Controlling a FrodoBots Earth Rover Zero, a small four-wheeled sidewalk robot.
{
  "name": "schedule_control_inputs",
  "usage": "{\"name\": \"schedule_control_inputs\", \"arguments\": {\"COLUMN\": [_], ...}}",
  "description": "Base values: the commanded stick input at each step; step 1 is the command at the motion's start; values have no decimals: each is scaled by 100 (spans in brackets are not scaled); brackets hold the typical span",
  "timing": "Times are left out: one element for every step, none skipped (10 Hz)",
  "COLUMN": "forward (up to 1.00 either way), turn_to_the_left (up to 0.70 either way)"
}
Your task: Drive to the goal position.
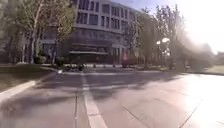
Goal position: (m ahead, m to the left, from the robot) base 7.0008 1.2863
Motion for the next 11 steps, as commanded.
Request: {"name": "schedule_control_inputs", "arguments": {"forward": [70, 70, 70, 70, 70, 70, 70, 70, 70, 70, 70], "turn_to_the_left": [0, 0, 0, 0, 0, 0, 0, 0, 0, 0, 0]}}
